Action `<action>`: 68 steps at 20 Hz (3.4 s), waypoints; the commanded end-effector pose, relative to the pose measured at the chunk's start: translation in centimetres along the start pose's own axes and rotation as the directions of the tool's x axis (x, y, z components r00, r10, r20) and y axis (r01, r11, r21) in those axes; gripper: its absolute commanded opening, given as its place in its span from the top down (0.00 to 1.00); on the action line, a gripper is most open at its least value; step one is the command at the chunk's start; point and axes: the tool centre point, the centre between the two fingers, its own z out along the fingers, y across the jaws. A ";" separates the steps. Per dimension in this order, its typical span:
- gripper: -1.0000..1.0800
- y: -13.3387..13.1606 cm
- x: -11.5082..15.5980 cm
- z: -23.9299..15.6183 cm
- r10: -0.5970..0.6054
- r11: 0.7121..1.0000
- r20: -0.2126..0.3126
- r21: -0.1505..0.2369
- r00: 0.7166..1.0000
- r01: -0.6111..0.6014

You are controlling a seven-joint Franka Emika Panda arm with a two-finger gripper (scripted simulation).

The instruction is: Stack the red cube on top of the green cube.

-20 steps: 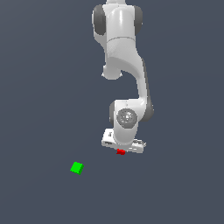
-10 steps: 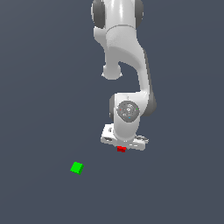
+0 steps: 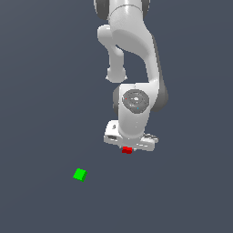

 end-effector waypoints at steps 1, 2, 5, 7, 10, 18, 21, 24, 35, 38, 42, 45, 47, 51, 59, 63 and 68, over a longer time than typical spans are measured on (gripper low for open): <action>1.00 0.0 0.0 -0.5 0.000 1.000 0.001 0.000 1.000 0.000; 1.00 0.0 0.1 -0.6 0.000 1.000 0.001 0.000 1.000 0.000; 1.00 0.0 0.1 -0.5 0.000 1.000 0.000 0.000 1.000 0.000; 1.00 0.3 0.3 -0.4 0.000 1.000 0.000 0.000 1.000 0.000; 1.00 1.2 0.8 -0.1 0.000 1.000 0.000 0.000 1.000 0.000; 1.00 5.4 3.6 1.2 0.000 1.000 0.000 0.000 1.000 0.000; 1.00 7.4 4.9 1.8 0.000 1.000 0.000 0.000 1.000 0.000; 1.00 9.4 6.2 2.4 0.000 1.000 0.000 0.000 1.000 0.000; 1.00 15.0 10.1 4.2 -0.001 1.000 0.001 0.000 1.000 0.001; 1.00 16.0 10.8 4.5 -0.001 1.000 0.001 0.000 1.000 0.001; 1.00 17.1 11.6 4.8 -0.001 1.000 0.001 0.000 1.000 0.001; 1.00 17.7 12.0 5.0 -0.001 1.000 0.001 0.000 1.000 0.001; 1.00 18.0 12.3 5.1 -0.001 1.000 0.001 0.000 1.000 0.001; 1.00 18.4 12.6 5.2 0.000 1.000 0.001 0.000 1.000 0.000; 1.00 18.7 12.8 5.3 0.000 1.000 0.001 0.000 1.000 0.000; 1.00 18.7 12.8 5.3 0.000 1.000 0.001 0.000 1.000 0.000; 0.04 18.7 12.8 5.3 0.000 1.000 0.001 0.000 1.000 0.000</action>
